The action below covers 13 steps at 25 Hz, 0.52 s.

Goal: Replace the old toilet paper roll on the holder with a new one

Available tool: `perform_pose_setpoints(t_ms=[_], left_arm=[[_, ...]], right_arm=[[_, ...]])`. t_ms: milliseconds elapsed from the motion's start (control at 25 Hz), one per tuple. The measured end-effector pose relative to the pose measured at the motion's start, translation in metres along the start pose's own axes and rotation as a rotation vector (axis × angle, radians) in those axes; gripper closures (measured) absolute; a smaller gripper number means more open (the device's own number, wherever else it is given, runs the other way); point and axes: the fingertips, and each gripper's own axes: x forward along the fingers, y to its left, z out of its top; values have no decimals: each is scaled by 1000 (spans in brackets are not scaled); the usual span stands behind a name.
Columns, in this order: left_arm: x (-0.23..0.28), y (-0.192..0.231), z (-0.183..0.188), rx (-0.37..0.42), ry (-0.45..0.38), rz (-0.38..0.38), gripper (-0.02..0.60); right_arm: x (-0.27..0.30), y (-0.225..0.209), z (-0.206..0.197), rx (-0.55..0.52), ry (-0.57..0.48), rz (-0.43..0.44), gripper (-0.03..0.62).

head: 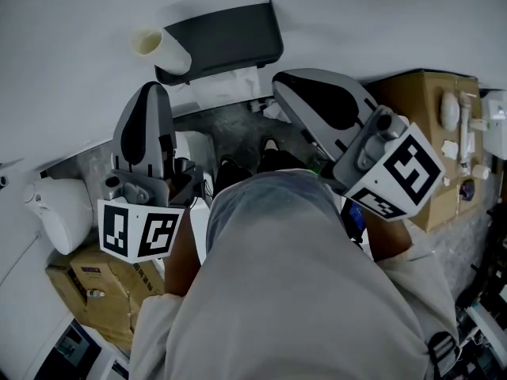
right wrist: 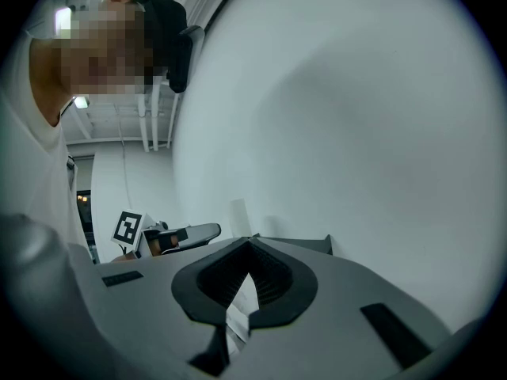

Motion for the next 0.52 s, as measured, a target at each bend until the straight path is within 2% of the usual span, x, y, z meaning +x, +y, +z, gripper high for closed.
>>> perform_pose_setpoints(t_ms=[520], left_arm=[[-4, 4, 4, 3, -3, 10, 577]], right_arm=[[2, 6, 1, -18, 6, -7, 579]])
